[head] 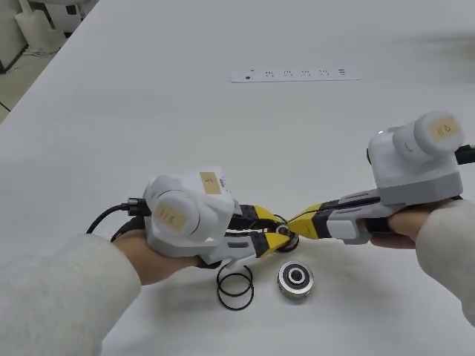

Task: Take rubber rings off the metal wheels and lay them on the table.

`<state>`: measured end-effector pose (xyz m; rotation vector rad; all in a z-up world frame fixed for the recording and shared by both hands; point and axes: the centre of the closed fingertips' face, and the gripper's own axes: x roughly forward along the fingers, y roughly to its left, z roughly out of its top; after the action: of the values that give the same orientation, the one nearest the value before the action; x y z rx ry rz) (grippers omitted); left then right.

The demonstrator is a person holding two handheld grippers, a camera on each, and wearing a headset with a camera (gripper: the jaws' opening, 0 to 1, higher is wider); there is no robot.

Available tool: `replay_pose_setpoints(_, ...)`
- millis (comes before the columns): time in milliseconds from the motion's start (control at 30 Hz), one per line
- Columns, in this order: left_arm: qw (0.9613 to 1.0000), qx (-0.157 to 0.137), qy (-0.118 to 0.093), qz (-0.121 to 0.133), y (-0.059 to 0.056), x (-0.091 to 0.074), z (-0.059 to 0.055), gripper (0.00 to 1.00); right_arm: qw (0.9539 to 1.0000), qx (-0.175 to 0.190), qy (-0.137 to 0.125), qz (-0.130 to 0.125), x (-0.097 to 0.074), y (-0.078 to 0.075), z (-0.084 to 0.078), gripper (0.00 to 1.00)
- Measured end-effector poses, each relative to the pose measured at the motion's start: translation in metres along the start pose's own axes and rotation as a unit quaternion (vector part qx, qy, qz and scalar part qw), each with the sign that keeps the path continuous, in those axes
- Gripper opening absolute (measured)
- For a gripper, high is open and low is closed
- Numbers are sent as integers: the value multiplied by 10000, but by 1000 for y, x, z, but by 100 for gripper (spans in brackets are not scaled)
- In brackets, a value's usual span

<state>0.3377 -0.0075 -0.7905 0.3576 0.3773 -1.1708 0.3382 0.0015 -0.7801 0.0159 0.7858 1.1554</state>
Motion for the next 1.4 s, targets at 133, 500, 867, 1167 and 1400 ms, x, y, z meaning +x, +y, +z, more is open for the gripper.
replay_pose_setpoints(133,10000,-10,11,-8,0,0,0,14,10000,21,-2,-5,-1,-1,0,0)
replay_pose_setpoints(500,9999,-160,-42,-48,0,-11,16,21,9999,86,-95,-67,-6,-6,3,0)
replay_pose_setpoints(867,9996,-186,-178,71,0,-59,29,39,9996,138,-223,-99,-12,-6,10,0)
replay_pose_setpoints(1167,9991,-182,-216,321,3,-100,37,57,9995,93,-296,-47,-12,4,18,0)
replay_pose_setpoints(1400,9974,-252,-178,654,2,-131,32,65,9993,82,-360,35,-13,13,24,0)
